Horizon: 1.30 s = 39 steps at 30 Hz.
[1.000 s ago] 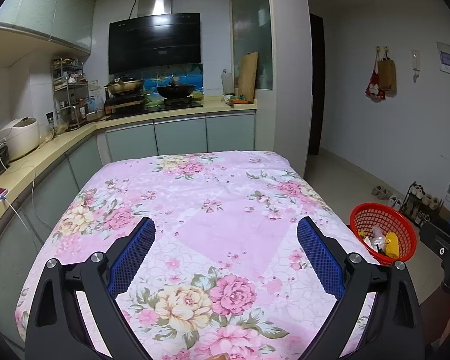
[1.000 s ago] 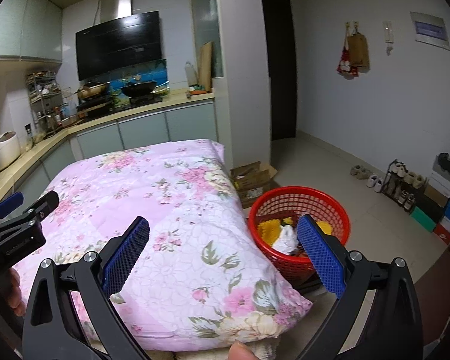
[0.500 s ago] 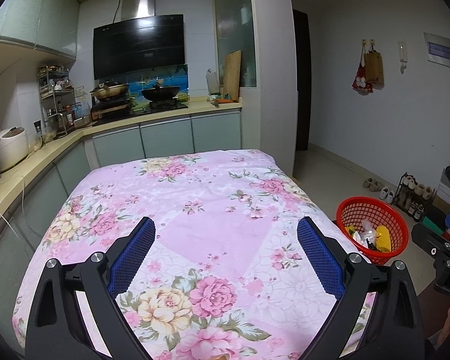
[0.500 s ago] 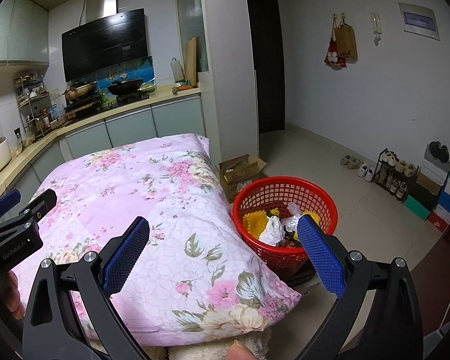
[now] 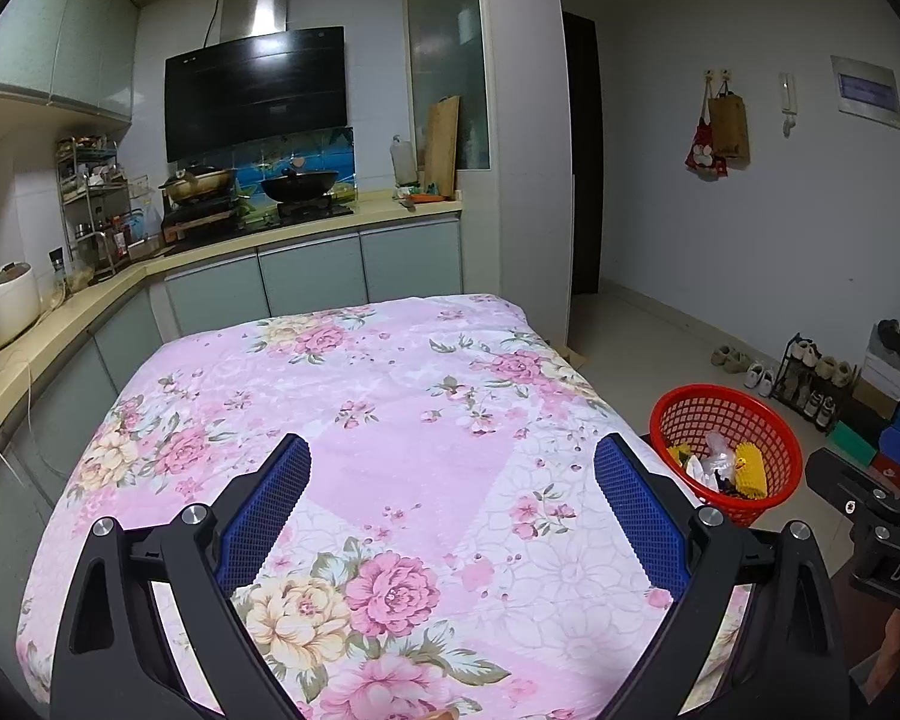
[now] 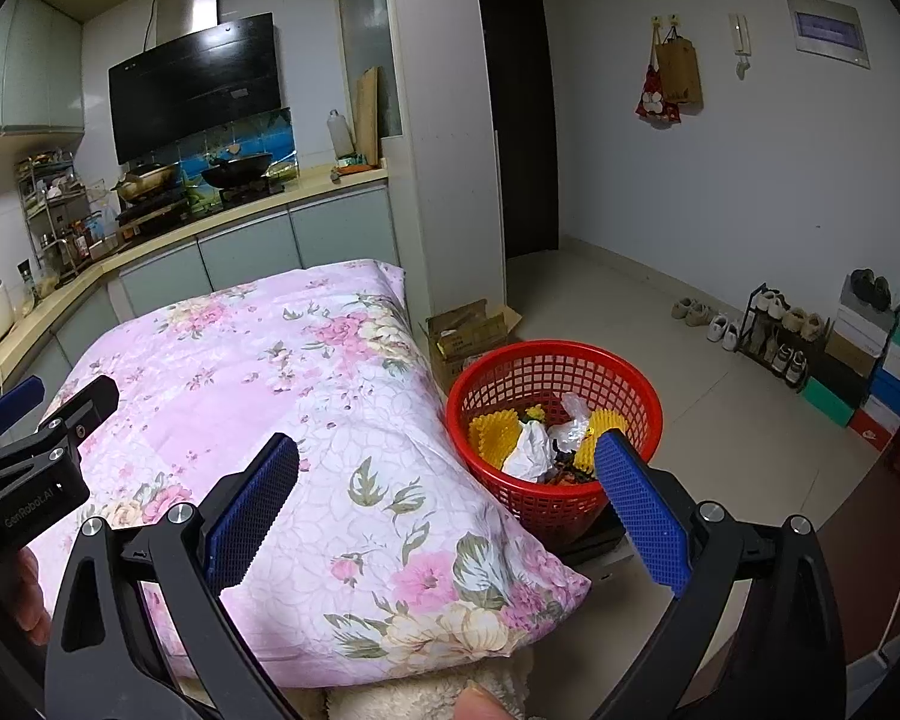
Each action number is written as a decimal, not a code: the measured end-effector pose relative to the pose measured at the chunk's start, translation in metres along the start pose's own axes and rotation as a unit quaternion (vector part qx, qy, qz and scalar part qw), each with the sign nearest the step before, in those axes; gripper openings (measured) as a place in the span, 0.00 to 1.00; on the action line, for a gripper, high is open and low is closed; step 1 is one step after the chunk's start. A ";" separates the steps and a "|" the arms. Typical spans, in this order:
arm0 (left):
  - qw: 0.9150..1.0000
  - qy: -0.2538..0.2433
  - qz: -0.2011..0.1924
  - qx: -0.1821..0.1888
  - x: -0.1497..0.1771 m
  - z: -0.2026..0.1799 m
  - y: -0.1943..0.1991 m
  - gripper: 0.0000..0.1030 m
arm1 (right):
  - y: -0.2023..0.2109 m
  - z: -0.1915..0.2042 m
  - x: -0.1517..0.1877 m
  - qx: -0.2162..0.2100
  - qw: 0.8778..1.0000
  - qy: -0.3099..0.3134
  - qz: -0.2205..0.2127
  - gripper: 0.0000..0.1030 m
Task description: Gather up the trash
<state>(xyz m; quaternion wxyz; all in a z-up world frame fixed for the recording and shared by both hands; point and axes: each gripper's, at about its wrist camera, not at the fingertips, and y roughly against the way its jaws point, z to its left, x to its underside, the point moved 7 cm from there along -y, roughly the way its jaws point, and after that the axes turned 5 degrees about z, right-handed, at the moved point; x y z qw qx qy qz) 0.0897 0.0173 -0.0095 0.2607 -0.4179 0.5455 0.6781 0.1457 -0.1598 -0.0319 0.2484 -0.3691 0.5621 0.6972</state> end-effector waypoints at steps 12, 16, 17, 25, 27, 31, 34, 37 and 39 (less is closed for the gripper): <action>1.000 -0.001 0.000 0.000 0.000 -0.001 0.000 0.90 | 0.000 0.000 0.000 0.000 1.000 0.000 0.000 0.93; 1.000 -0.001 0.000 0.000 0.000 -0.001 0.000 0.90 | 0.000 0.001 0.000 0.001 1.000 0.000 0.001 0.93; 1.000 -0.001 0.000 0.000 0.000 -0.001 0.000 0.90 | 0.000 0.001 0.000 0.001 1.000 0.001 0.001 0.93; 1.000 -0.005 0.001 0.003 -0.002 -0.004 0.000 0.90 | 0.000 0.000 0.000 0.000 1.000 0.000 0.000 0.93; 1.000 -0.006 0.001 0.003 -0.002 -0.005 0.000 0.90 | 0.000 0.000 0.000 0.000 1.000 0.000 0.000 0.93; 1.000 -0.006 0.000 0.003 -0.002 -0.005 0.000 0.90 | 0.000 0.000 0.001 0.000 1.000 0.000 0.001 0.93; 1.000 -0.006 0.002 0.004 -0.002 -0.005 -0.001 0.90 | 0.000 0.000 0.000 0.000 1.000 0.000 0.001 0.93; 1.000 -0.007 0.003 0.005 -0.002 -0.005 -0.002 0.90 | 0.000 0.000 0.001 0.000 1.000 0.000 0.002 0.93; 1.000 -0.008 0.002 0.005 -0.002 -0.005 -0.002 0.90 | -0.001 0.000 0.001 0.000 1.000 0.000 0.002 0.93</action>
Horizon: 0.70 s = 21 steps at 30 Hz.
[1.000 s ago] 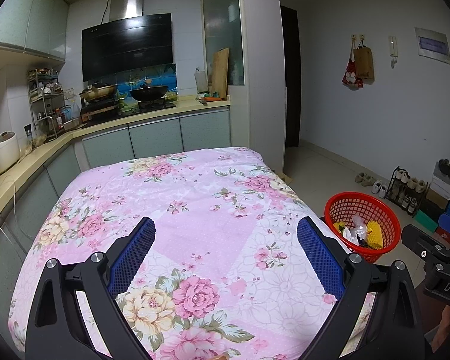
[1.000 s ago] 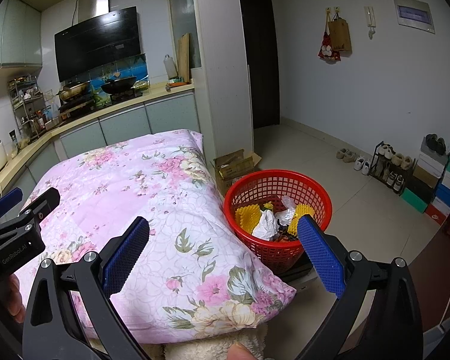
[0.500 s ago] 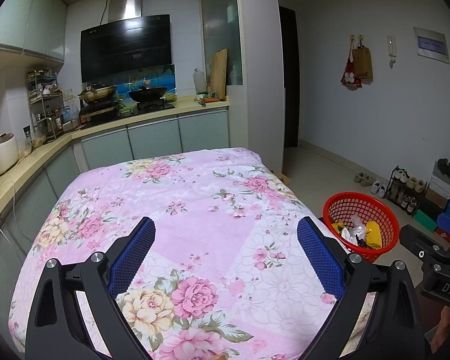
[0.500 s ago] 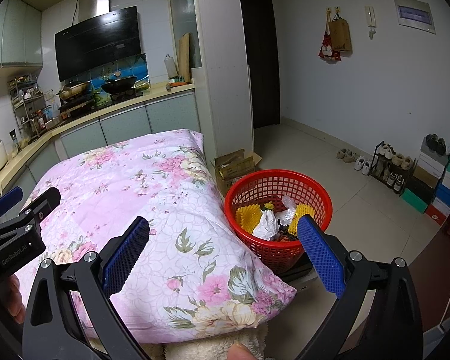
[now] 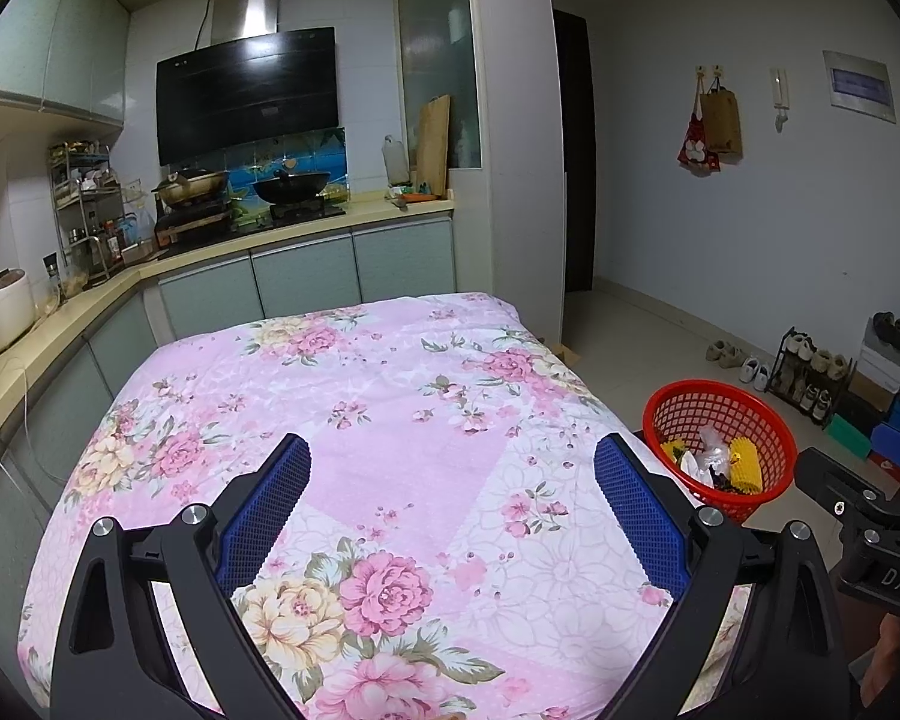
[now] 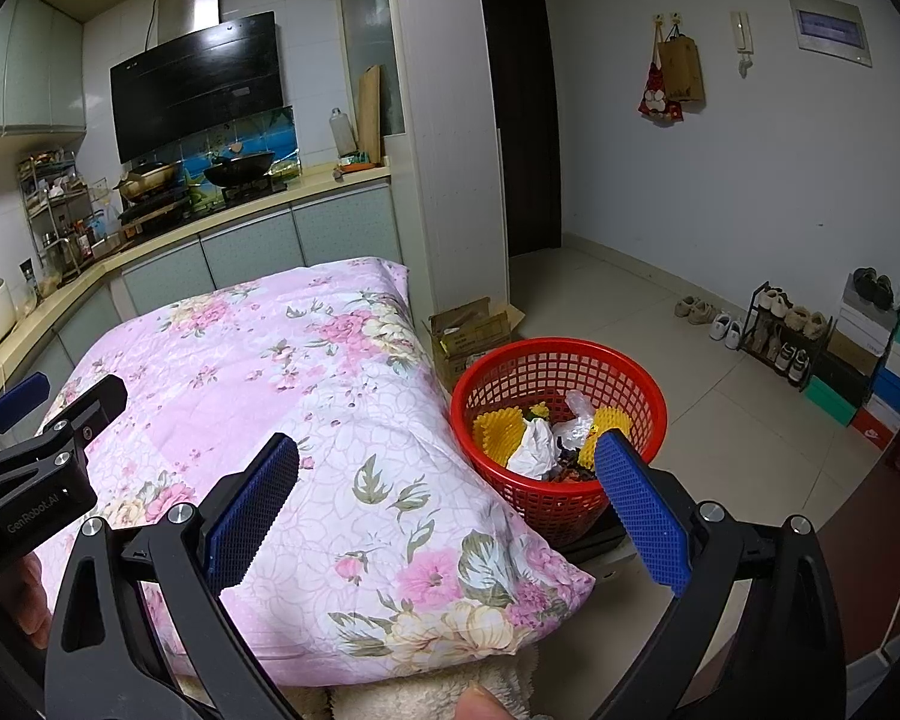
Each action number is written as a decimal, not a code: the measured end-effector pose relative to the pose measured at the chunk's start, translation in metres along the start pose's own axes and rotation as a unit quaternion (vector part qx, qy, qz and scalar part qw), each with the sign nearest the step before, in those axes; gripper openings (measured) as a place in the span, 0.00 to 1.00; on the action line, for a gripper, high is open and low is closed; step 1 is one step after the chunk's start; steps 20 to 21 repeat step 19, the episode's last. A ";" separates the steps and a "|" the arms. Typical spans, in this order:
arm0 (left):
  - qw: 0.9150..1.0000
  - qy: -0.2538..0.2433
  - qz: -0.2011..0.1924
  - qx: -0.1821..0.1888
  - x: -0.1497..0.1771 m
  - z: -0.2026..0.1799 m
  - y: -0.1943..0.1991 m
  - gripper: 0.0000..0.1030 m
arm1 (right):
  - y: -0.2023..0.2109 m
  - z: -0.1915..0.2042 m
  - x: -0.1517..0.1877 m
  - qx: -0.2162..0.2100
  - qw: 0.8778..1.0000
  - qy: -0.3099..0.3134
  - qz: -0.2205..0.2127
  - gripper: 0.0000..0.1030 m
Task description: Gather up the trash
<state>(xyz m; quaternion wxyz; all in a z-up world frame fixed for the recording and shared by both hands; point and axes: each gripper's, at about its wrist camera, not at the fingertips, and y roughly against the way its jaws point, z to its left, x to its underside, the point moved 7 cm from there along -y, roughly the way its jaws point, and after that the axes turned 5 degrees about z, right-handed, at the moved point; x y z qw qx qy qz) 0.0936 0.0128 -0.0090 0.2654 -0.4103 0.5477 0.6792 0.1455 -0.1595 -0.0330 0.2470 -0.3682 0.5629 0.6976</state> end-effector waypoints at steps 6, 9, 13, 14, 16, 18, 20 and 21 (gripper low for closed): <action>1.000 0.000 -0.006 0.006 0.000 0.000 0.000 0.90 | 0.000 0.000 -0.001 0.000 1.000 -0.001 0.000 0.93; 1.000 -0.007 -0.009 0.013 0.002 -0.003 0.002 0.90 | -0.001 -0.001 0.002 0.000 1.000 -0.004 0.001 0.93; 1.000 -0.019 -0.006 0.022 0.005 -0.008 0.002 0.90 | -0.004 0.001 0.008 0.002 1.000 -0.007 0.004 0.93; 1.000 -0.019 -0.002 0.023 0.006 -0.008 0.001 0.90 | -0.004 0.002 0.009 0.002 1.000 -0.008 0.005 0.93; 1.000 -0.016 0.002 0.027 0.007 -0.007 0.000 0.90 | -0.004 0.001 0.010 0.003 1.000 -0.008 0.005 0.93; 0.999 -0.013 0.006 0.029 0.008 -0.005 -0.001 0.90 | -0.005 0.001 0.010 0.002 1.000 -0.008 0.006 0.93; 0.999 -0.010 0.009 0.029 0.008 -0.002 -0.002 0.90 | -0.005 0.001 0.010 0.002 1.000 -0.007 0.006 0.93; 0.999 -0.010 0.009 0.029 0.008 -0.002 -0.002 0.90 | -0.005 0.001 0.010 0.002 1.000 -0.007 0.006 0.93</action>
